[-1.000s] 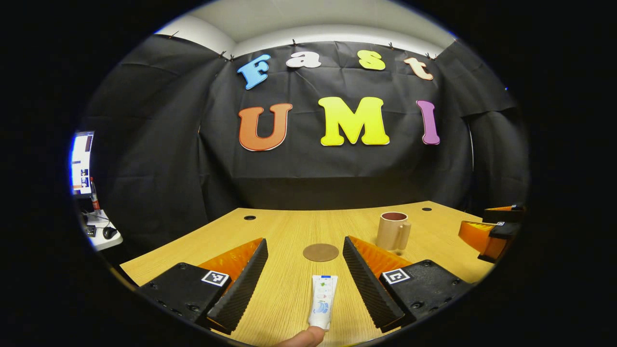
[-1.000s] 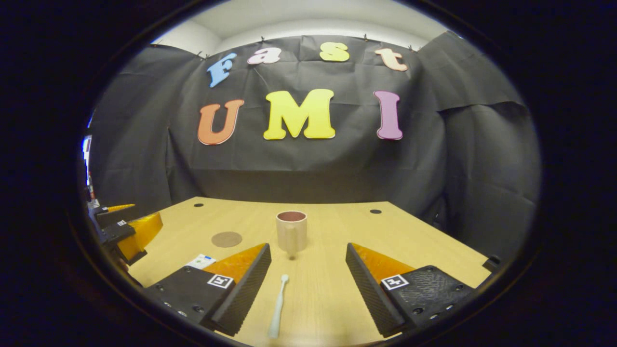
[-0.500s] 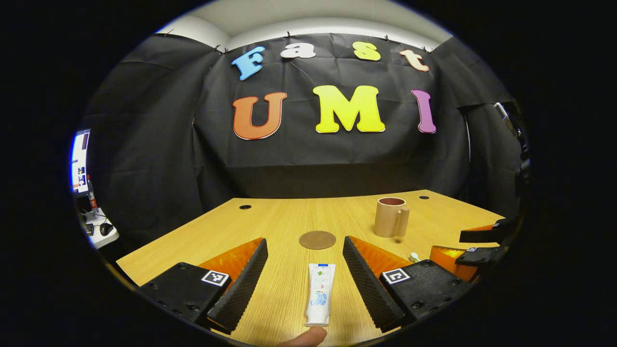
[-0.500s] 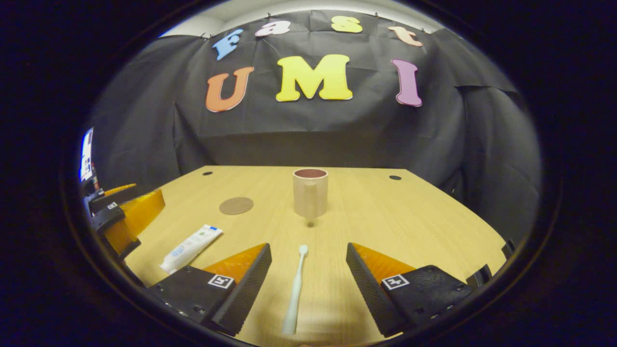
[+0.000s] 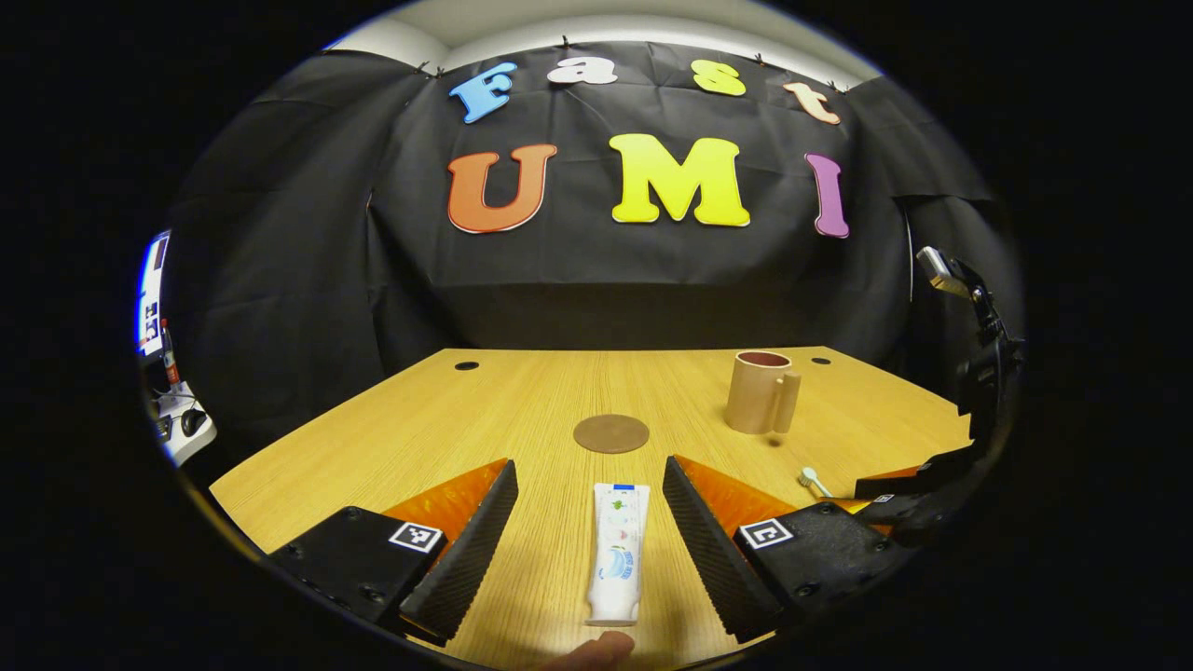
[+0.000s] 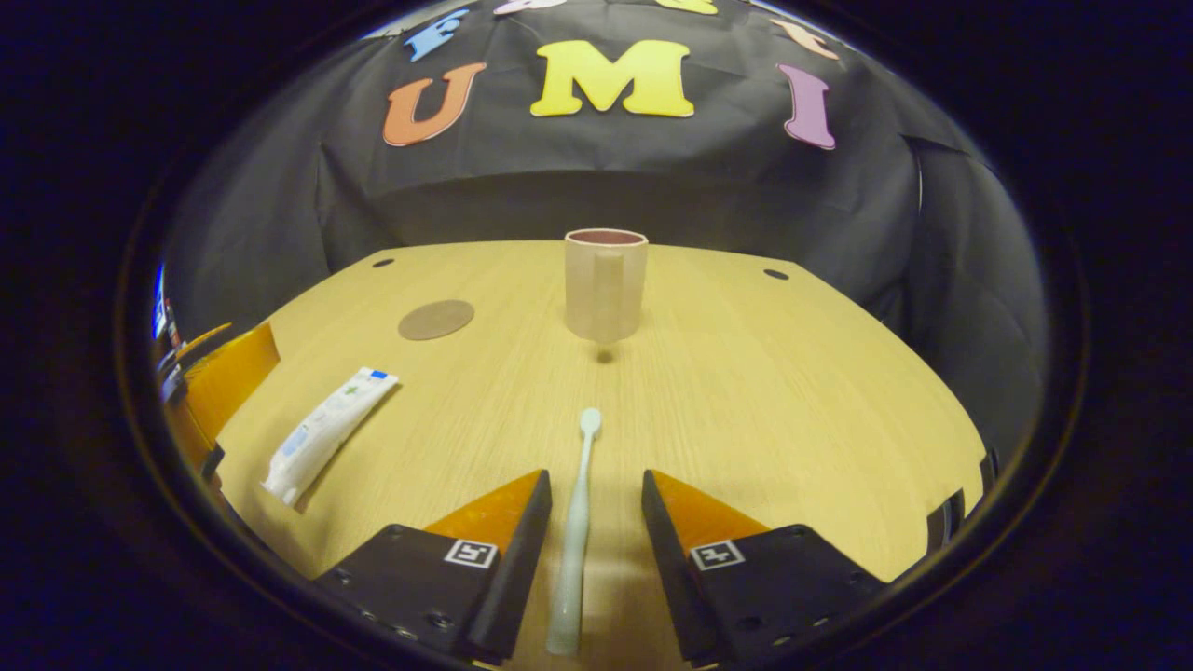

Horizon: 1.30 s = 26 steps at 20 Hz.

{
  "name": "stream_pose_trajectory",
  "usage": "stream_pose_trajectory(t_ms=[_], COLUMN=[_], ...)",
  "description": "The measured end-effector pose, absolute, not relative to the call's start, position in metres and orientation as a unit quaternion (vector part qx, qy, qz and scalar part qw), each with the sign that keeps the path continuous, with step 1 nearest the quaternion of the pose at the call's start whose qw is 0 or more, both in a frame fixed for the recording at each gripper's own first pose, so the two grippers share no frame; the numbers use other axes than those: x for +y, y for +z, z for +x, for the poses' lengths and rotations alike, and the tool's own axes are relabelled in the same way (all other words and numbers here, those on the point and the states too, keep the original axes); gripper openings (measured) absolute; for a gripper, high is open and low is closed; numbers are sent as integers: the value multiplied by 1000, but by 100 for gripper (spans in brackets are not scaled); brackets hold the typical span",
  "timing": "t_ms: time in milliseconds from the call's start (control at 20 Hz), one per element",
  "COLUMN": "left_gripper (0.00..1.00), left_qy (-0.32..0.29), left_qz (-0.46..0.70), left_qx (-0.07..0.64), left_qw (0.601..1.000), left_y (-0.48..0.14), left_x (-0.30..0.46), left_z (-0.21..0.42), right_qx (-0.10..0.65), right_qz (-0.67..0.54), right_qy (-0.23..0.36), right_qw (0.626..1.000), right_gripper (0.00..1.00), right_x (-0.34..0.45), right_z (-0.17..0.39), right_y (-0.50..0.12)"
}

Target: Put the toothbrush and toothpaste on the desktop into the cup, then pick up the cup and place it on the coaster on the desktop.

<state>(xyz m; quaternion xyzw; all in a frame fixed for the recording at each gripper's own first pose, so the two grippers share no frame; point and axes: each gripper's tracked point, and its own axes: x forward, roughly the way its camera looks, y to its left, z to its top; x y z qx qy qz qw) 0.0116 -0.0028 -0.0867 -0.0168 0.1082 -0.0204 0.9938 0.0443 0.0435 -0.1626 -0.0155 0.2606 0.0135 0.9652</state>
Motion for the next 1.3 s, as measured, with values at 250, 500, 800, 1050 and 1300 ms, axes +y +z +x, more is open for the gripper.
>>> stream_pose_trajectory(t_ms=[250,500,800,1050,1300], left_gripper=[100,99,96,81,73], left_qy=[-38,-42,-47,-54,-43], left_qz=[-26,-30,-29,-10,-20], left_qx=[153,195,219,274,312], left_qw=[987,979,974,960,949], left_y=[-104,-116,-120,-134,-149], left_x=[-12,-16,-19,-24,-23], left_z=[12,6,2,-1,3], right_qx=[274,279,286,281,263], right_qz=[-5,-9,-3,26,32], right_qy=[16,19,25,49,65], right_qw=[962,960,958,958,962], right_gripper=[46,28,7,7,7], right_x=[44,47,49,50,51], right_z=[48,46,43,35,28], right_y=[-165,-163,-165,-163,-154])
